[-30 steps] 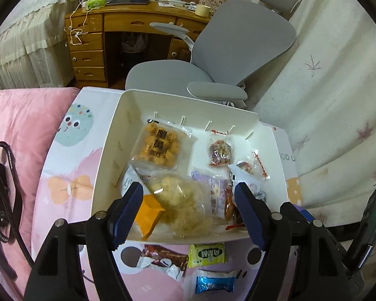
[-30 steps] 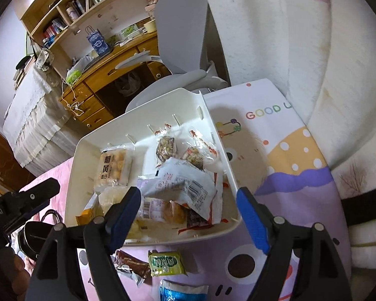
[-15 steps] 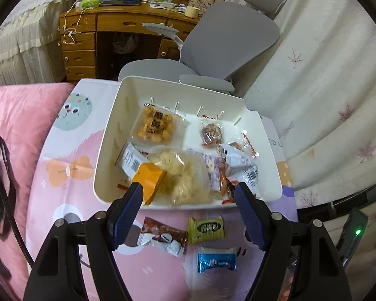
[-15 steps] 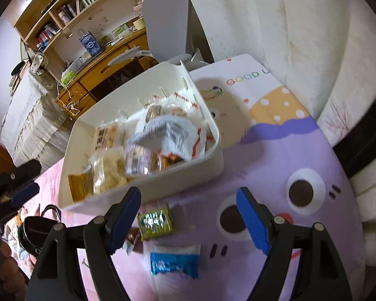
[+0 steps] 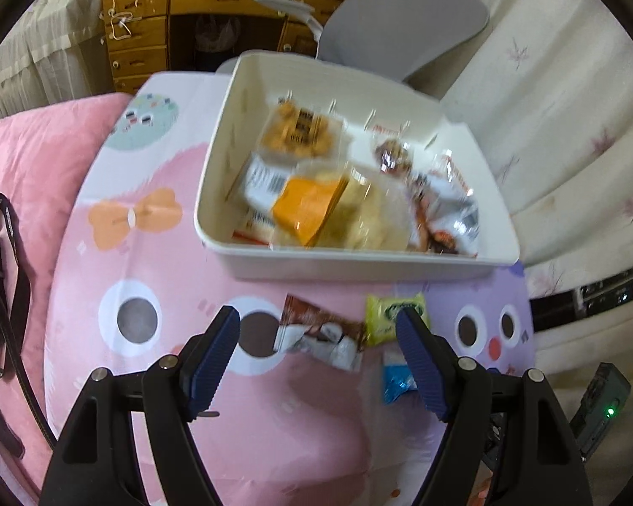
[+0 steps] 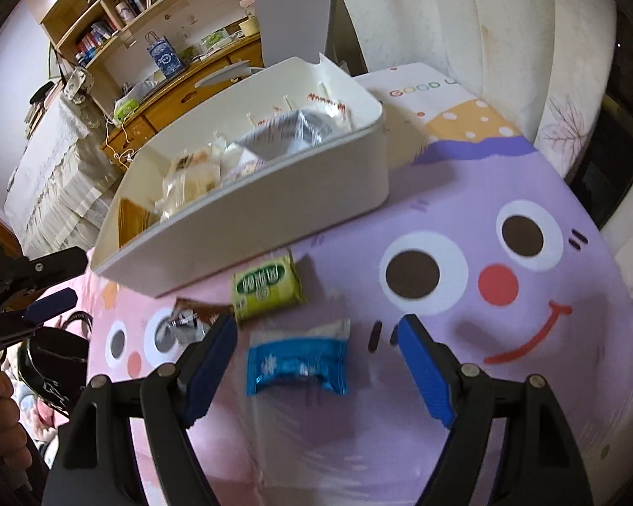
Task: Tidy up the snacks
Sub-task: 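Move the right gripper to the blue candy while the left moves to the brown chocolate candy, then grasp the blue candy with the right gripper while the left grasps the brown chocolate candy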
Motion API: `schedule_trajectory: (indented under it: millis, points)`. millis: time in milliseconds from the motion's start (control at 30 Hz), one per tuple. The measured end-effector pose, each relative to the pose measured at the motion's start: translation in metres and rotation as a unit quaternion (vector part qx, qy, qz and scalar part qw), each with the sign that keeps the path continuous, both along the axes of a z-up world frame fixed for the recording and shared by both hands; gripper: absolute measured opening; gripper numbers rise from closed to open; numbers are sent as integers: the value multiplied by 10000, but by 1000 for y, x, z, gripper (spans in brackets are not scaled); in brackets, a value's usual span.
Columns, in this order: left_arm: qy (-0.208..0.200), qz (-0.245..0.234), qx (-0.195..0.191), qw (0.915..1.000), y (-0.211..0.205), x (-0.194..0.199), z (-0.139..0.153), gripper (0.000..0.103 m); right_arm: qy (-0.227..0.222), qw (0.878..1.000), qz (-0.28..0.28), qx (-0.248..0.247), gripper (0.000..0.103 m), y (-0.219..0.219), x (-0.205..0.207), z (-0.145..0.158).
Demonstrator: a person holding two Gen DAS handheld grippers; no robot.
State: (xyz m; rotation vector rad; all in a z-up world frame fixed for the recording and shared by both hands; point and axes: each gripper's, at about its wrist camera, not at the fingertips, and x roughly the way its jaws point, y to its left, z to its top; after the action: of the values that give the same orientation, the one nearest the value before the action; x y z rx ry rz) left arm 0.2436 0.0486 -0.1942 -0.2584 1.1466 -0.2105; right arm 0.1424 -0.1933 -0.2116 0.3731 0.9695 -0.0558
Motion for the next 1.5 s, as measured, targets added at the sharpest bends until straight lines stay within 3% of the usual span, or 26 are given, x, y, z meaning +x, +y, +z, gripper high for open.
schedule_trajectory:
  millis: [467, 833, 1300, 1500]
  points:
    - [503, -633, 608, 9949, -39, 8, -57, 75, -130, 9977, 361, -562, 79, 33, -11, -26]
    - [688, -1009, 928, 9882, -65, 16, -80, 75, -86, 9955, 368, -873, 79, 42, -6, -40]
    - [752, -1082, 966, 9866, -73, 29, -96, 75, -136, 9934, 488, -1032, 79, 50, 2, -46]
    - [630, -1049, 947, 9880, -76, 34, -97, 70, -207, 9919, 518, -1141, 72, 52, 3, -46]
